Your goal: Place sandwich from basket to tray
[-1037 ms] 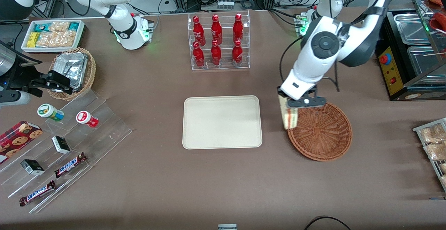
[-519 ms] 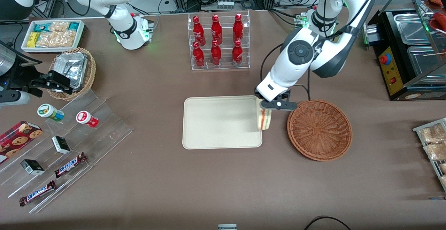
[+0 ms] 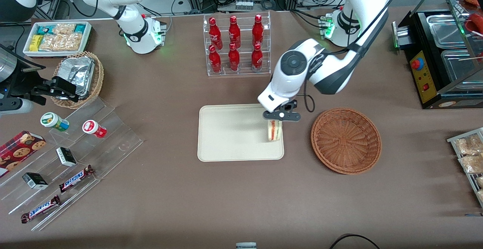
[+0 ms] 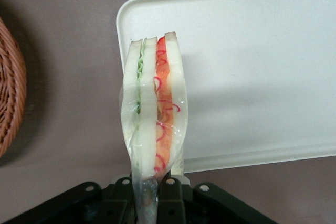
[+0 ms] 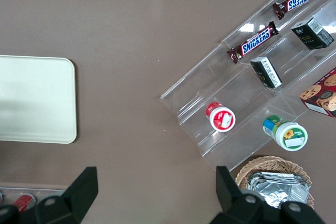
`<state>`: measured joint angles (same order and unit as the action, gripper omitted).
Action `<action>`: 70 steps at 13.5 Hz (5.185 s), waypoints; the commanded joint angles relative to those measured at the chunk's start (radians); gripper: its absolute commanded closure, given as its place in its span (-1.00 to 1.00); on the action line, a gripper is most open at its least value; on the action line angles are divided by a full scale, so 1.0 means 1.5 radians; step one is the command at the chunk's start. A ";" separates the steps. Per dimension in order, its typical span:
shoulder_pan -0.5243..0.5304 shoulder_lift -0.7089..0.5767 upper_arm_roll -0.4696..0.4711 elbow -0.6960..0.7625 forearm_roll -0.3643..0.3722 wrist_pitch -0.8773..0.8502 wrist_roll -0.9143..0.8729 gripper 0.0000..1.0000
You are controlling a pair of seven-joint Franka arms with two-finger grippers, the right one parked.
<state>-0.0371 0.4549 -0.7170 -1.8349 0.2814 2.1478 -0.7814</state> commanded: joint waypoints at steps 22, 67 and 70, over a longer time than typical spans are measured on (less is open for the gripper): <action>-0.090 0.199 0.016 0.150 0.172 -0.020 -0.154 1.00; -0.060 -0.289 0.387 0.203 -0.149 -0.424 0.302 -1.00; -0.061 -0.309 0.435 0.206 -0.150 -0.478 0.427 -1.00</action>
<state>-0.1235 0.0321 -0.1084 -1.5140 0.0746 1.4752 -0.2447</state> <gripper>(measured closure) 0.000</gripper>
